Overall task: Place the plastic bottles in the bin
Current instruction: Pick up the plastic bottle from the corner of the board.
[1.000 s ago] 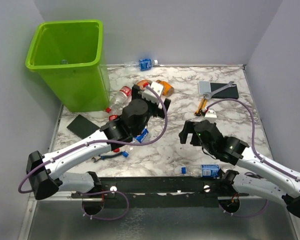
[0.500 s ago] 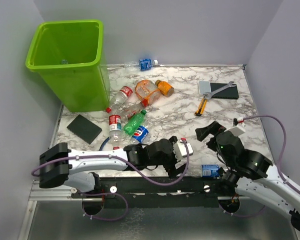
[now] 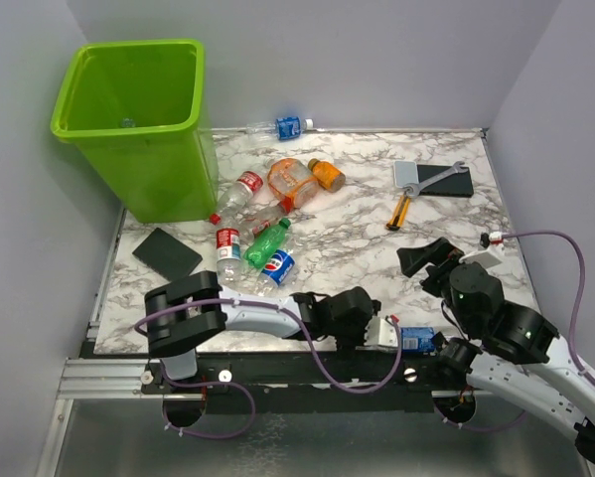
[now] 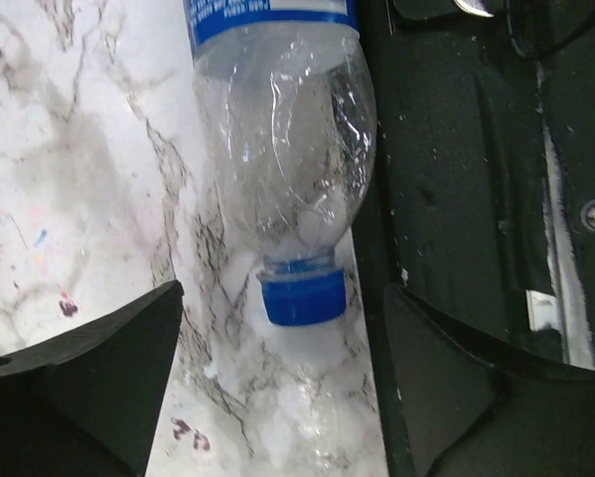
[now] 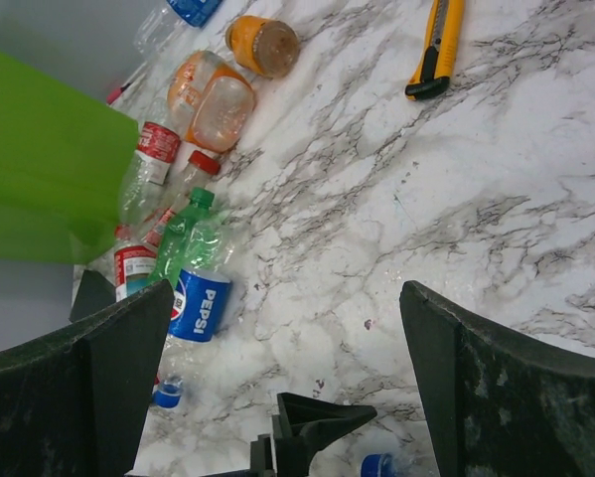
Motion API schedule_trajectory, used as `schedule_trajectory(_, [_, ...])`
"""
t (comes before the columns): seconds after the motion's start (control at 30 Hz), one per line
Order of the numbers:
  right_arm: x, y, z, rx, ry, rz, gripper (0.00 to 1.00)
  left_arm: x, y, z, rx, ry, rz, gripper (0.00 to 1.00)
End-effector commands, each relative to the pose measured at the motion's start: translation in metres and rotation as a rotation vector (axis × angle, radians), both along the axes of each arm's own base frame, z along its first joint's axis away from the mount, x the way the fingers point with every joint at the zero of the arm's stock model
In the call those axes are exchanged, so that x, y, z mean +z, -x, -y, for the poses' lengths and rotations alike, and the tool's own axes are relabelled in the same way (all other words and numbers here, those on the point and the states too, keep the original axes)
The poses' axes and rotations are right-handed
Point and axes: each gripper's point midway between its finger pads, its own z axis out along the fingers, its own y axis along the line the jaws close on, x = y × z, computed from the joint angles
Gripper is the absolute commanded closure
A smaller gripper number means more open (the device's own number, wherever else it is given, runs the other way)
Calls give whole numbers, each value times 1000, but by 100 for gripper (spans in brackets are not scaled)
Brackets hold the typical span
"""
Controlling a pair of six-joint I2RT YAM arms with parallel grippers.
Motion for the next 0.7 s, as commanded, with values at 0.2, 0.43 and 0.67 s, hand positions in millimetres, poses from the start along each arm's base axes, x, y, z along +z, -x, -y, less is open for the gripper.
schedule_trajectory(0.2, [-4,5,8,6,20,7,0,2,-14,30,-28,54,84,47])
schedule_trajectory(0.43, [1,3,6,16,30,21,0,7,-21,24,1,69,130,75])
schedule_trajectory(0.67, [-7,-3,-5,52,118,-16,0,40,-72,-17,107,65,286,99])
